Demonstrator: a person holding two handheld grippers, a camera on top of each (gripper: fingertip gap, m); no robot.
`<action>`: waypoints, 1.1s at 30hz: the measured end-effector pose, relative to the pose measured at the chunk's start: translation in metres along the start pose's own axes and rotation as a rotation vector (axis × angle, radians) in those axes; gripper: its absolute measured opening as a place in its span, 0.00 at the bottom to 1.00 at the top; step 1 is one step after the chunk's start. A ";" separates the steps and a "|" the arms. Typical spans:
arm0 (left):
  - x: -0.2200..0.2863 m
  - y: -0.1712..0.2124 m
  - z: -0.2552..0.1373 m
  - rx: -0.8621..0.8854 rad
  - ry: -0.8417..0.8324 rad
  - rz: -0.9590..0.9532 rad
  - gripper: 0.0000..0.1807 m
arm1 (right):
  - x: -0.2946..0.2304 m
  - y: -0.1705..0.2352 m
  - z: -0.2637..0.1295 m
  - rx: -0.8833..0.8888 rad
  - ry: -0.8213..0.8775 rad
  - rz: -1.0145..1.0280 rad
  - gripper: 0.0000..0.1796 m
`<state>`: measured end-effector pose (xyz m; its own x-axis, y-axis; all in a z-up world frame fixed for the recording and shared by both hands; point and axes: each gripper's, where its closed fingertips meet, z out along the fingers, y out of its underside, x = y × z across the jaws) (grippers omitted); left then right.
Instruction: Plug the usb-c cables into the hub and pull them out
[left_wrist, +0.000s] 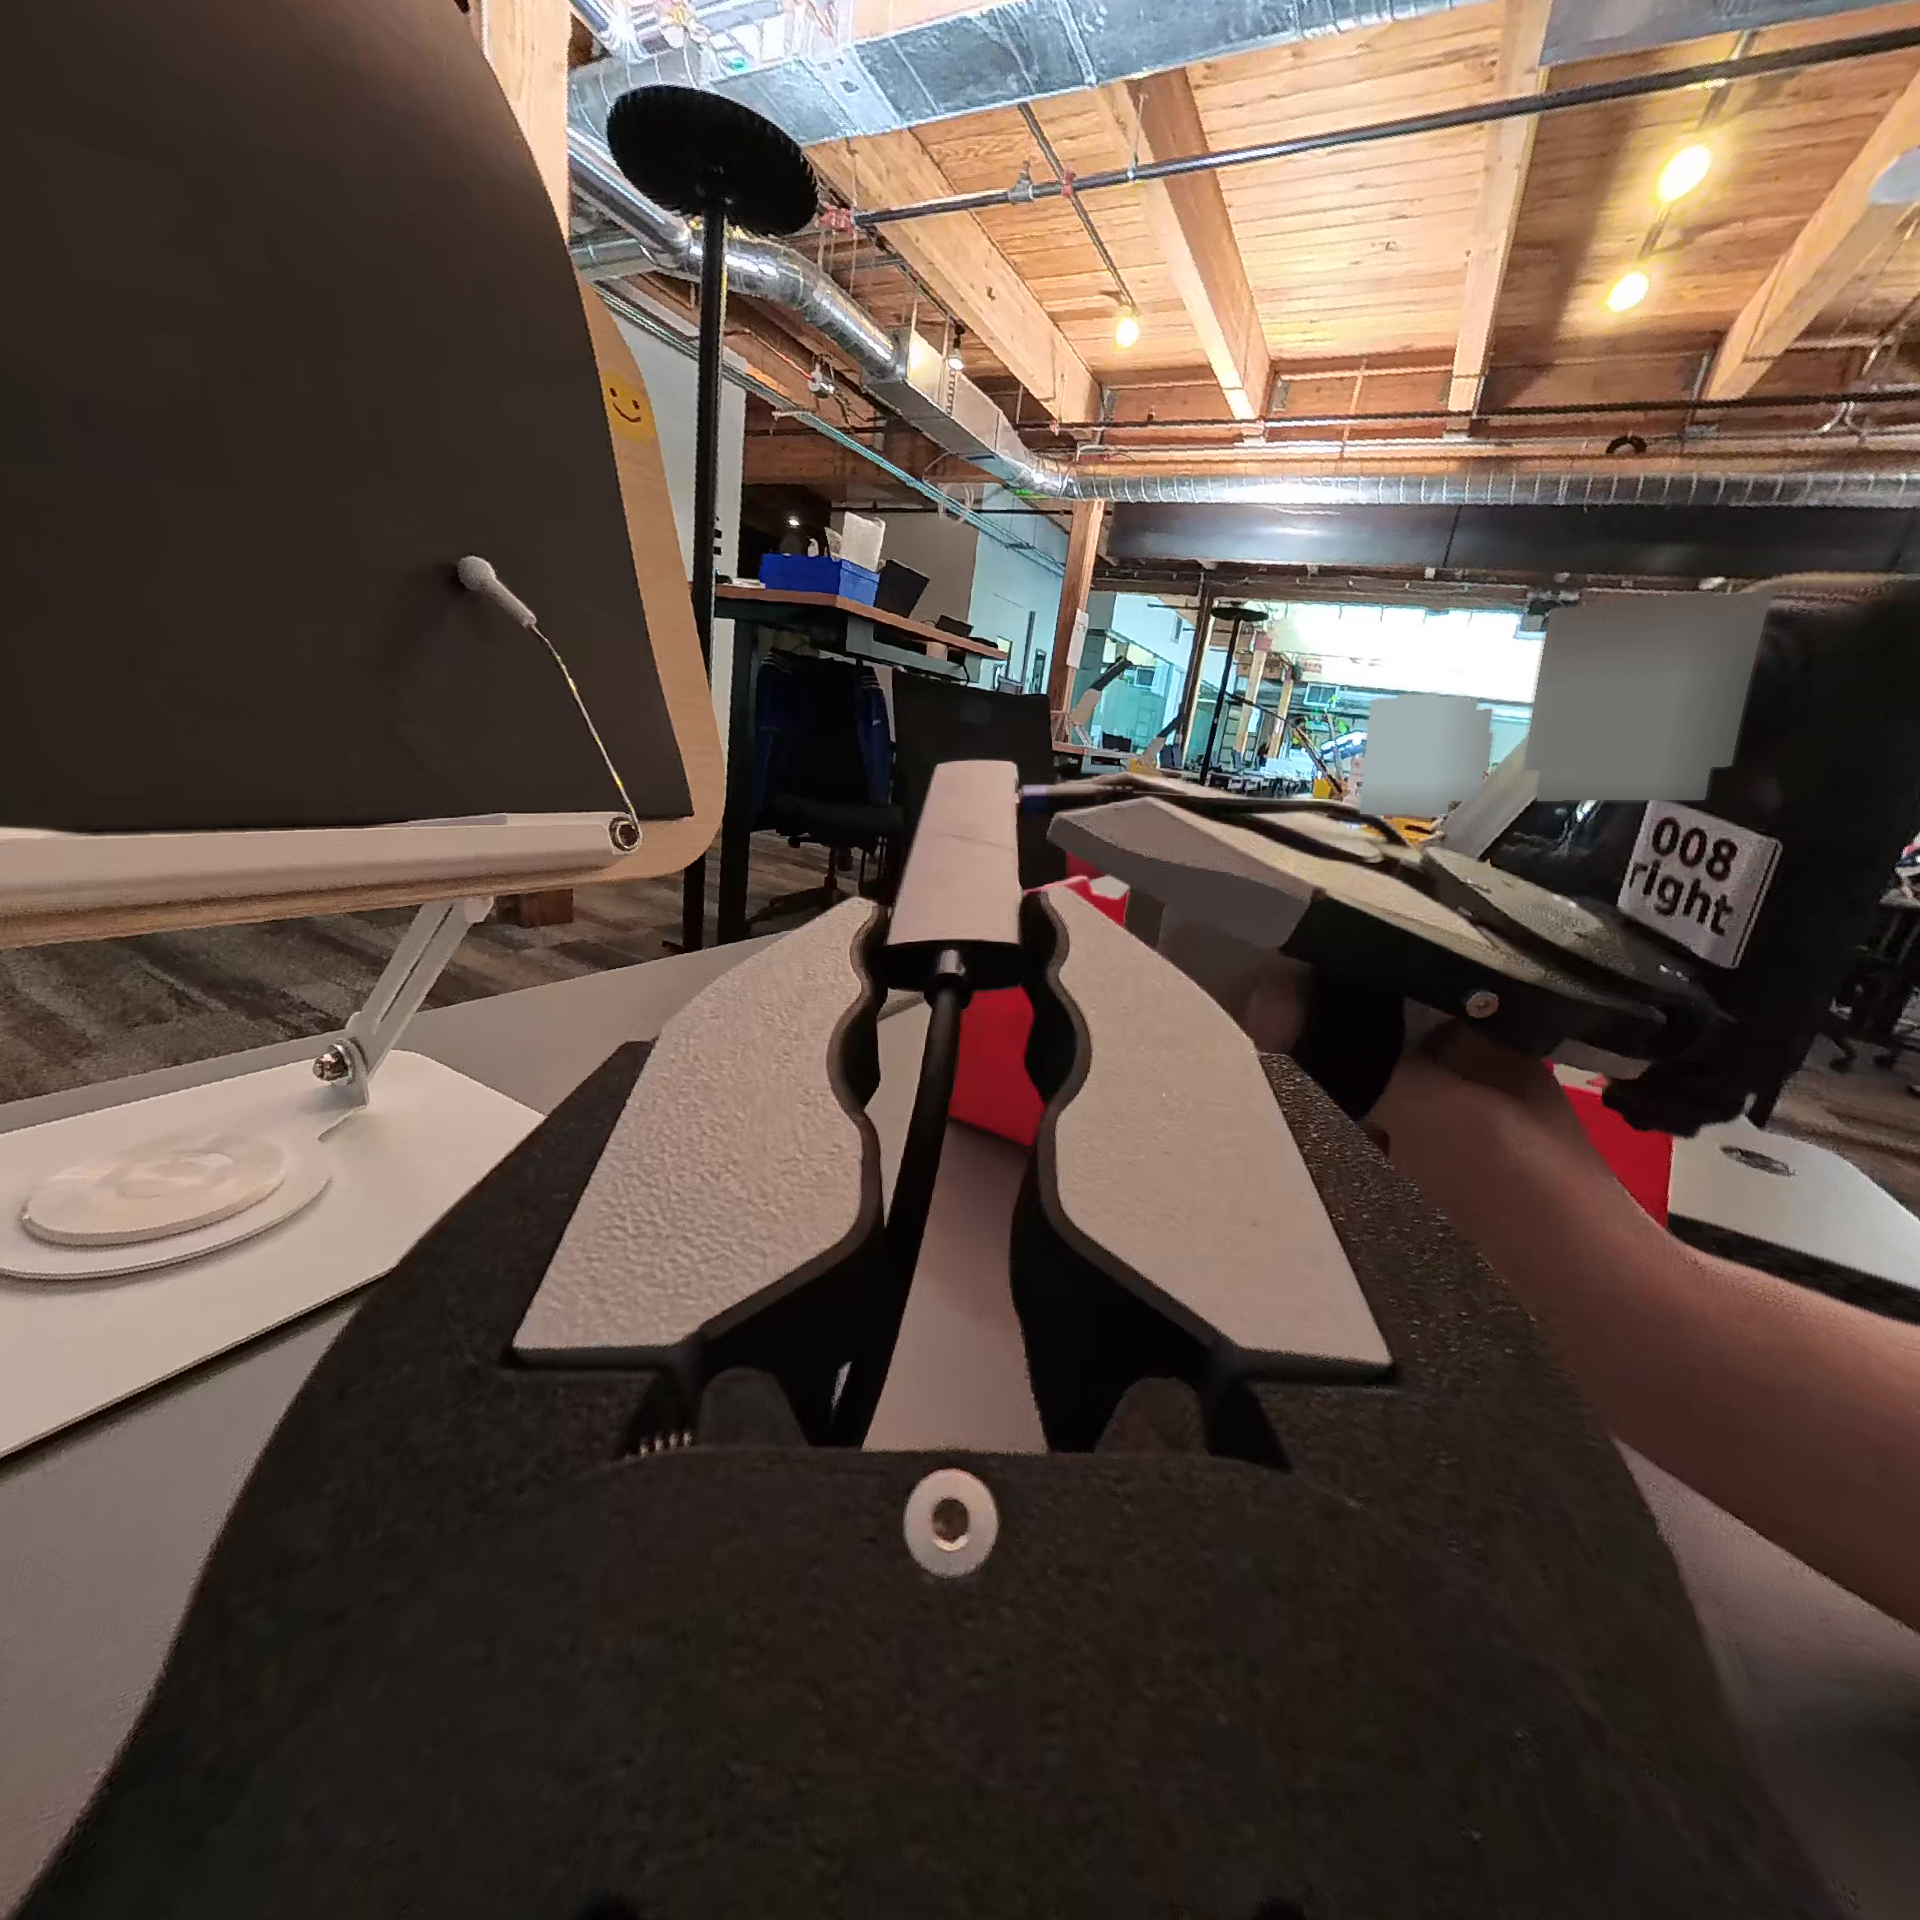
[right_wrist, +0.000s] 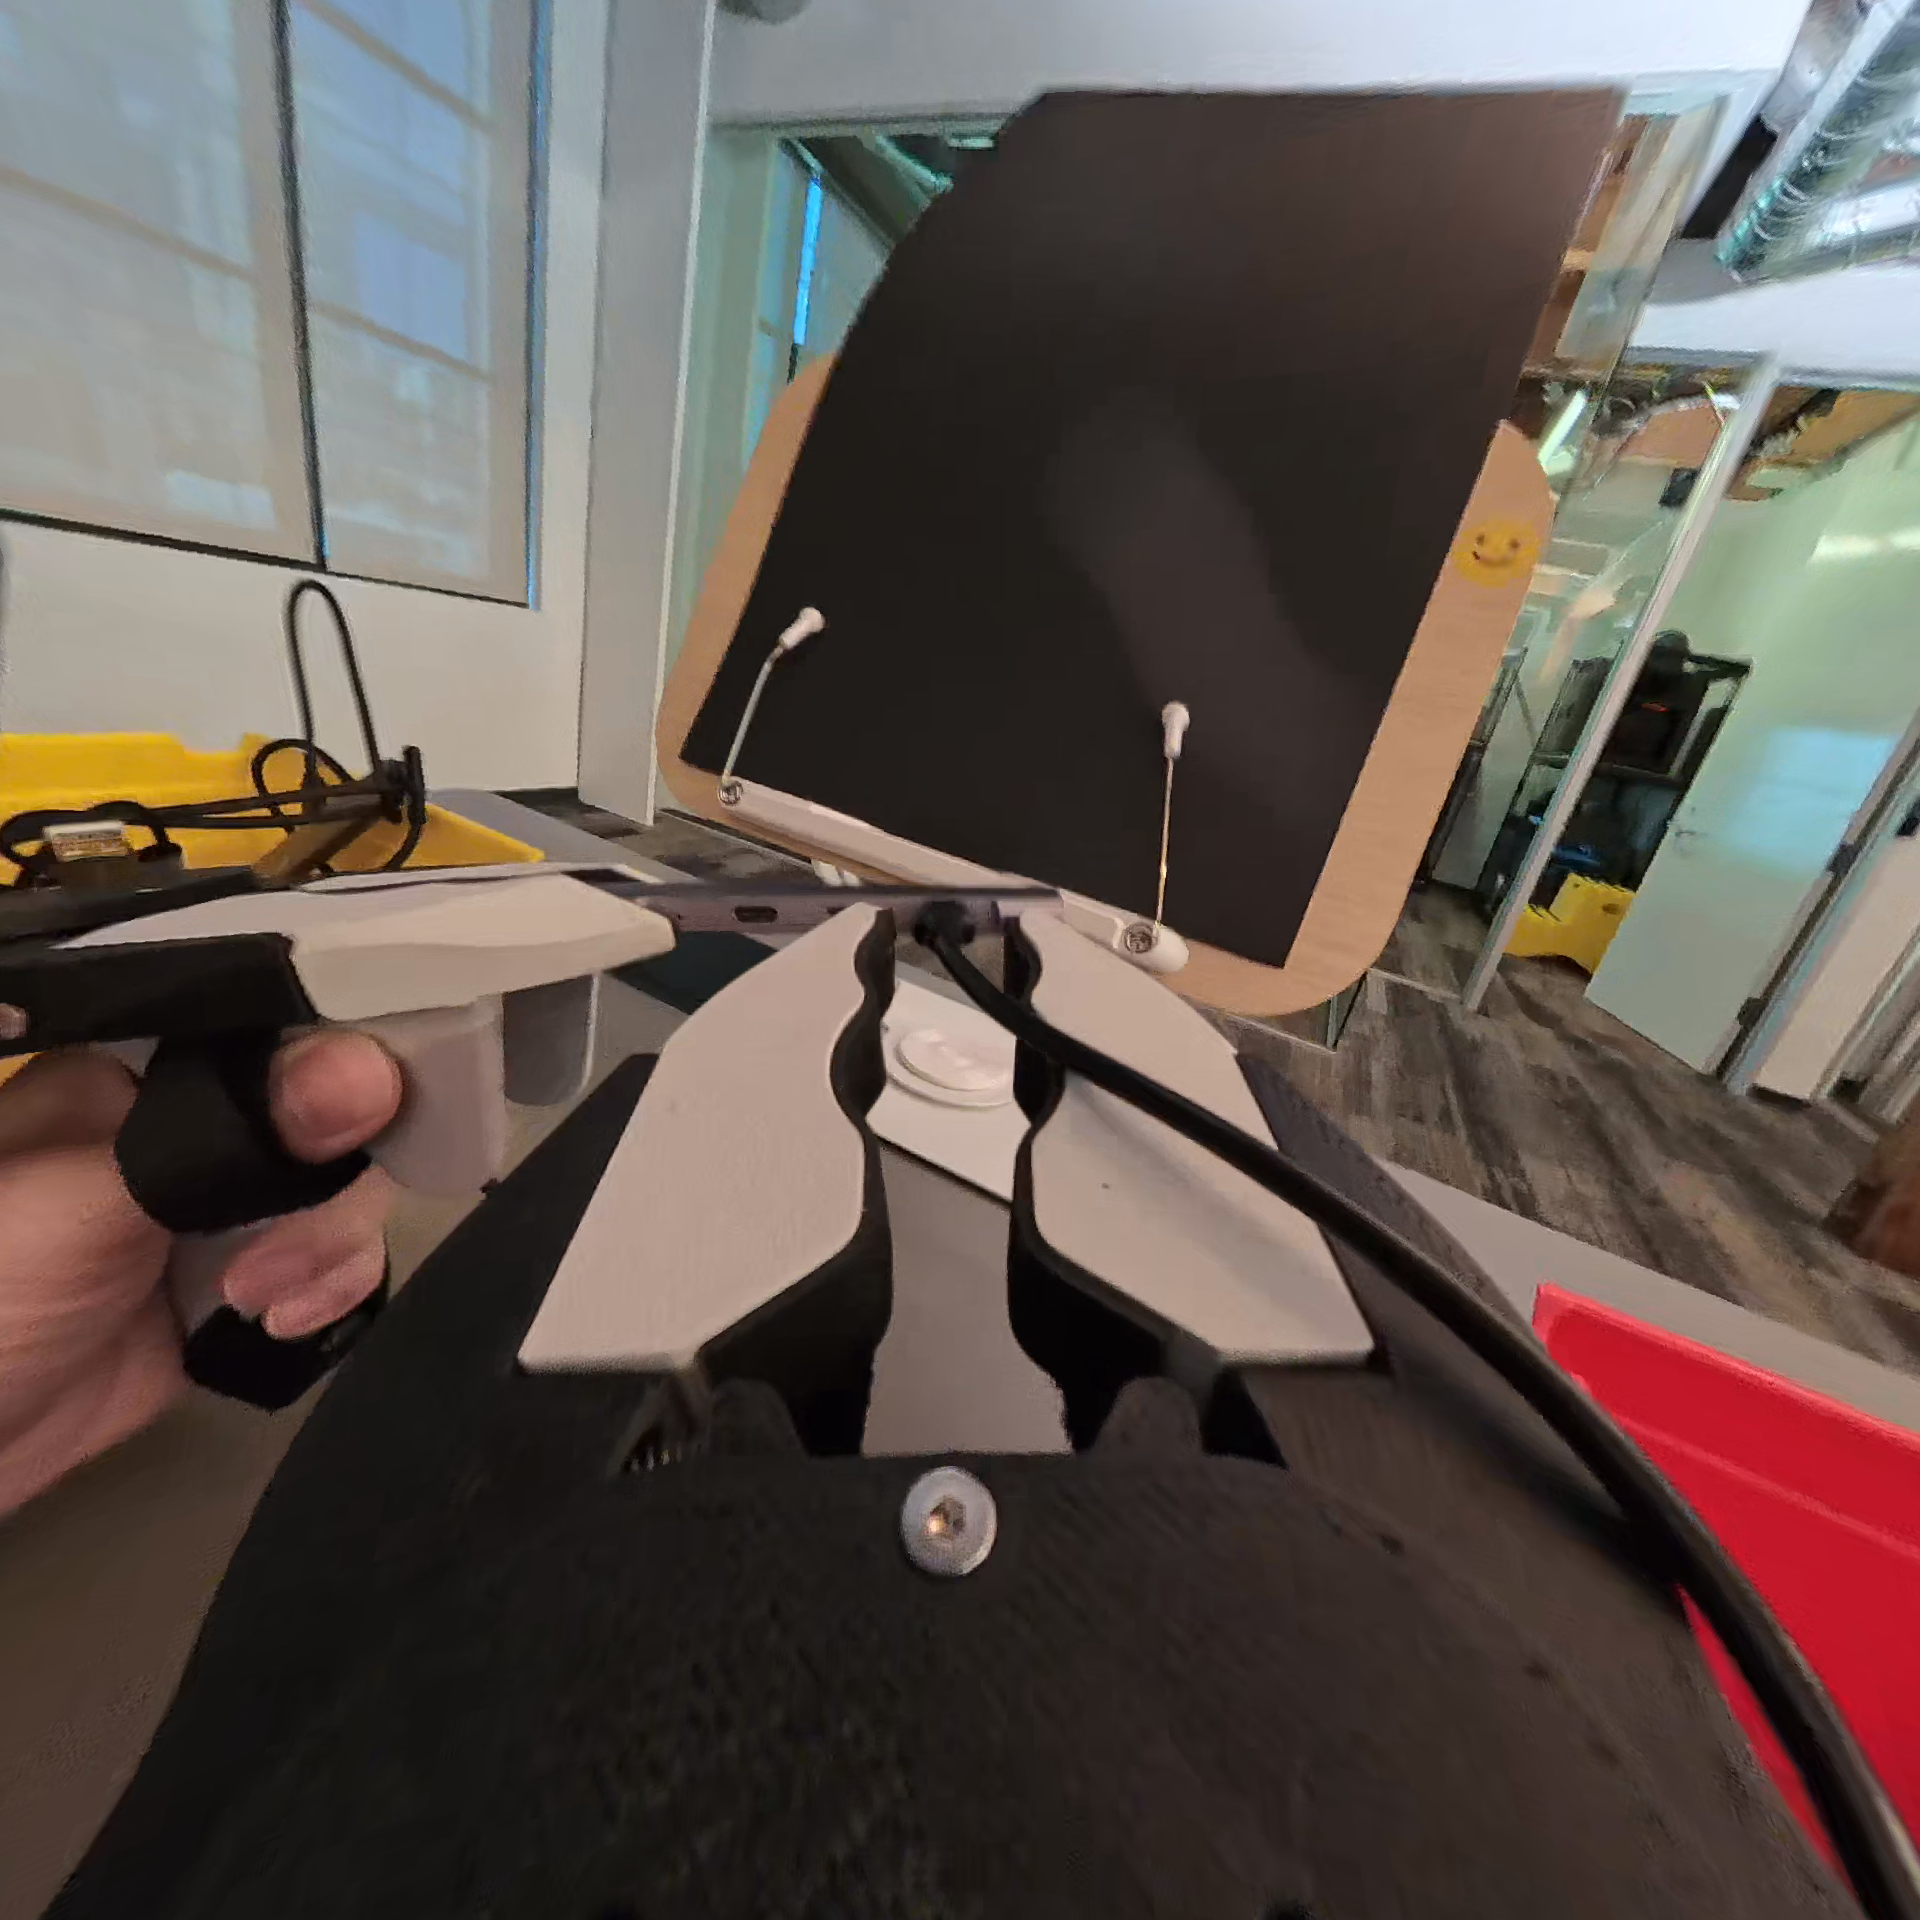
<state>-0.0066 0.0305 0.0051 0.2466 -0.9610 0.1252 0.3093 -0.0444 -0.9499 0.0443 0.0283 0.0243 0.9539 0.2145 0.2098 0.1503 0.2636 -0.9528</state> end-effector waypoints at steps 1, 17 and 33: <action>0.000 0.001 0.000 -0.010 0.005 0.007 0.13 | -0.002 -0.003 -0.001 0.015 -0.023 -0.012 0.11; 0.006 0.005 -0.001 -0.057 0.030 0.074 0.13 | -0.001 0.003 0.000 -0.084 -0.036 -0.086 0.06; 0.013 0.000 0.004 0.003 0.071 0.010 0.14 | -0.020 -0.004 0.000 -0.010 -0.100 -0.081 0.07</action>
<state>-0.0002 0.0191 0.0080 0.1839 -0.9783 0.0953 0.3096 -0.0343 -0.9503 0.0242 0.0232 0.0237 0.9082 0.2854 0.3061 0.2284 0.2747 -0.9340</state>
